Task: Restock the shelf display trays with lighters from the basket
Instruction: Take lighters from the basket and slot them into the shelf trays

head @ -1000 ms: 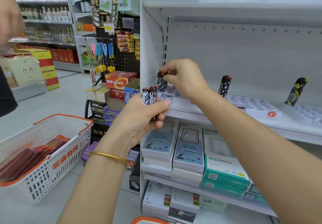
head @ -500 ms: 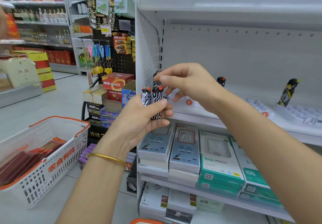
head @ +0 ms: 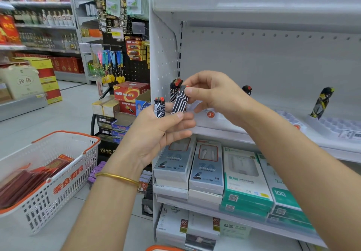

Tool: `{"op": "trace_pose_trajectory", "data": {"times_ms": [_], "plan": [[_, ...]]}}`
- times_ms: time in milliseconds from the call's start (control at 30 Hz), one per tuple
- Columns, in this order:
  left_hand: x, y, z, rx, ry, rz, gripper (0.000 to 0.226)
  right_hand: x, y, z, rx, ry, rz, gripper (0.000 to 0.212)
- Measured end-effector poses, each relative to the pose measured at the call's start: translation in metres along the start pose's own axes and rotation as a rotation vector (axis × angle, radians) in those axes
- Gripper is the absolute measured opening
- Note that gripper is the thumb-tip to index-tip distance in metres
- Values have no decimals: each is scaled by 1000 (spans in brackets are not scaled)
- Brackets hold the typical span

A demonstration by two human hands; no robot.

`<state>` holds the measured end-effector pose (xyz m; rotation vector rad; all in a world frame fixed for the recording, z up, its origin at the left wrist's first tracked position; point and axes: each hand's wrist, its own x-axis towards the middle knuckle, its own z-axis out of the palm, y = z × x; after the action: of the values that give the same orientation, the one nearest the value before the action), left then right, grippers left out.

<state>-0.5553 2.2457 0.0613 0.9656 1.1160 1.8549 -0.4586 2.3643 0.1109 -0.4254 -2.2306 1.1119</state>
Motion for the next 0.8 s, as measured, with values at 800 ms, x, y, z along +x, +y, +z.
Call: {"op": "trace_pose_trajectory", "data": {"times_ms": [800], "plan": [[7,-6,-11,268,114,12,11,29,2,25,-221,285,-171,13]]}}
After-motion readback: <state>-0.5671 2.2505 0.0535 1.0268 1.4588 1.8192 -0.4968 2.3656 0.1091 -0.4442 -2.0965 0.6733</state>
